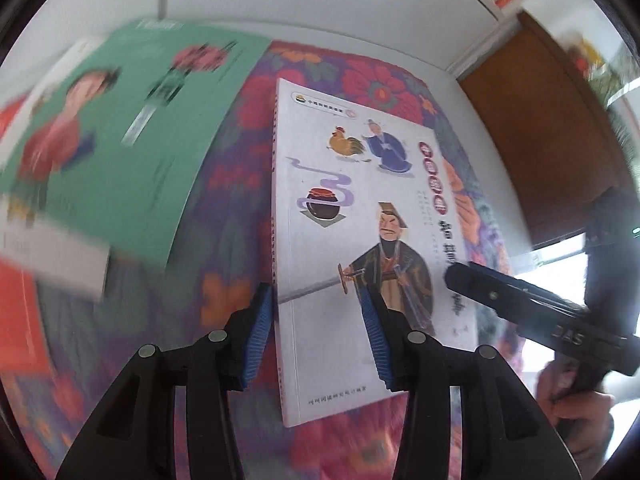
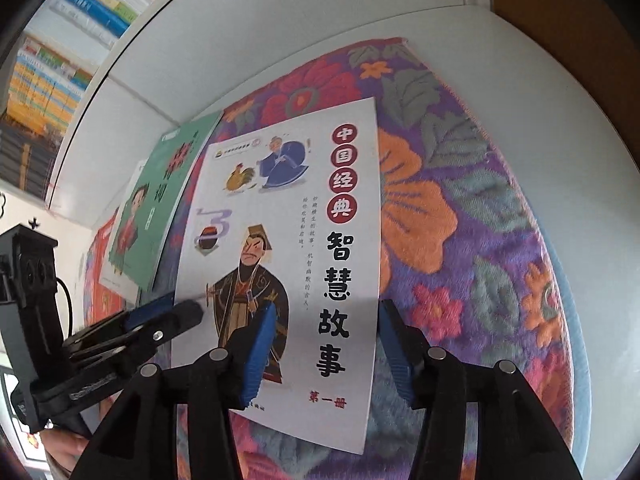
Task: Organize books
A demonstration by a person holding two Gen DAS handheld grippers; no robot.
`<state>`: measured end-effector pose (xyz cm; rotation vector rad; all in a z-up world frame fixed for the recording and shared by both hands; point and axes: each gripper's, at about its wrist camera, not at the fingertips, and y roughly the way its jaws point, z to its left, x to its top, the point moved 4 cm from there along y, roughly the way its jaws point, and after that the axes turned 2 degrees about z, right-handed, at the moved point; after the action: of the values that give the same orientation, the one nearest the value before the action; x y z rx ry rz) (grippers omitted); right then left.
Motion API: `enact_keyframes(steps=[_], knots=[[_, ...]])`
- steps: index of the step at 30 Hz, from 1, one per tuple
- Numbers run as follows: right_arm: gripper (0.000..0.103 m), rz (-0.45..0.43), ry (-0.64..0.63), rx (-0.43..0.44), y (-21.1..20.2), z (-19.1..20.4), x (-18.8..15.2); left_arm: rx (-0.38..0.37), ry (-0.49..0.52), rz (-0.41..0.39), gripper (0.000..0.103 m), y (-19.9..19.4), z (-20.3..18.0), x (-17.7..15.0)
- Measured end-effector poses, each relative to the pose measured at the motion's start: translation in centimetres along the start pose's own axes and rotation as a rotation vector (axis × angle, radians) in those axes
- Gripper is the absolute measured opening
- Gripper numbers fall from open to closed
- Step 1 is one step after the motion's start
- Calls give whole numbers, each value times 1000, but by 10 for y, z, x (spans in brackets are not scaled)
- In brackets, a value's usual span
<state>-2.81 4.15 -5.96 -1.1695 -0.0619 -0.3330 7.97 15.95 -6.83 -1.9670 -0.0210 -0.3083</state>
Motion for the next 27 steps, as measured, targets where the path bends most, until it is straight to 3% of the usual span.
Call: enact_keyframes(steps=[10, 19, 23, 27], knots=[[52, 114, -110, 8, 5, 5, -13, 50, -71, 34, 41, -39, 29, -93], [52, 190, -189, 37, 9, 18, -4, 149, -99, 93, 41, -75, 57, -169], [52, 262, -294, 62, 13, 26, -2, 154, -120, 117, 40, -83, 76, -181], [48, 284, -335, 59, 16, 19, 0, 100, -138, 117, 40, -82, 84, -171]])
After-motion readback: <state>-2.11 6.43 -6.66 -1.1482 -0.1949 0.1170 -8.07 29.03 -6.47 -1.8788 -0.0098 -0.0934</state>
